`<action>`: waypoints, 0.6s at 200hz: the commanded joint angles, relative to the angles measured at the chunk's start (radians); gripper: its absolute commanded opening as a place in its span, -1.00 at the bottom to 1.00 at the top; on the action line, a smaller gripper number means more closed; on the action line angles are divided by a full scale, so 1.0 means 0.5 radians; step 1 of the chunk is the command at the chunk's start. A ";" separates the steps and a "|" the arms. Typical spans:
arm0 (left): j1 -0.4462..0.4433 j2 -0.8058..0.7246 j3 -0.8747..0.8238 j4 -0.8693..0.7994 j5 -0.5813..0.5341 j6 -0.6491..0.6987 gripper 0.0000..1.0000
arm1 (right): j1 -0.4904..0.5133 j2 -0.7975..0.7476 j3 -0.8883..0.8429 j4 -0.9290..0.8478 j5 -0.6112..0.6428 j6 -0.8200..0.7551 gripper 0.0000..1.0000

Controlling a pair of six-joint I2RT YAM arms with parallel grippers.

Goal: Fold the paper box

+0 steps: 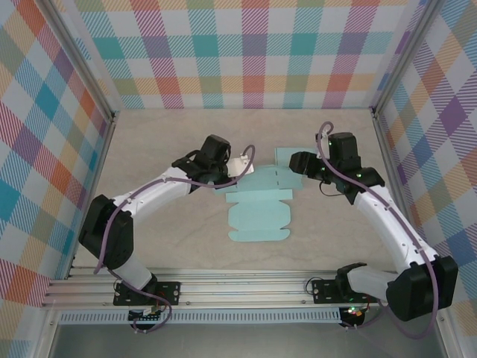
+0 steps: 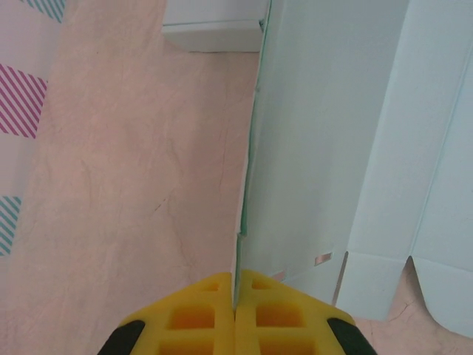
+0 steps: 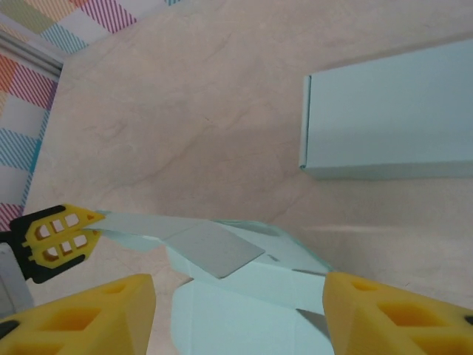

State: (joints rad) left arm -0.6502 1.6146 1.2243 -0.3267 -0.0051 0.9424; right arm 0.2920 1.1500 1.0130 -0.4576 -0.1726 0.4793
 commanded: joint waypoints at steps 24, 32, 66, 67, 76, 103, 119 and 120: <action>-0.146 0.099 -0.090 0.212 -0.369 0.010 -1.00 | -0.002 -0.095 -0.189 0.075 -0.107 0.250 0.32; -0.167 0.102 -0.101 0.251 -0.404 0.010 -1.00 | -0.004 -0.078 -0.197 0.073 -0.100 0.261 0.34; -0.268 0.108 -0.228 0.486 -0.552 0.105 -1.00 | 0.005 0.016 -0.182 0.103 -0.118 0.282 0.40; -0.271 0.109 -0.234 0.495 -0.554 0.109 -1.00 | 0.005 0.018 -0.182 0.103 -0.117 0.281 0.40; -0.285 0.114 -0.266 0.551 -0.592 0.126 -1.00 | 0.008 0.038 -0.173 0.102 -0.107 0.282 0.40; -0.322 0.127 -0.312 0.611 -0.658 0.146 -1.00 | 0.027 0.123 -0.137 0.108 -0.100 0.279 0.39; -0.350 0.124 -0.356 0.704 -0.707 0.149 -1.00 | 0.057 0.187 -0.108 0.113 -0.071 0.263 0.40; -0.352 0.124 -0.358 0.713 -0.712 0.149 -1.00 | 0.057 0.191 -0.105 0.111 -0.070 0.263 0.40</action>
State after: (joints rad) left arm -0.7990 1.6726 1.0748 -0.0723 -0.2977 0.9981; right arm 0.3000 1.2079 0.9188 -0.4244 -0.2131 0.6067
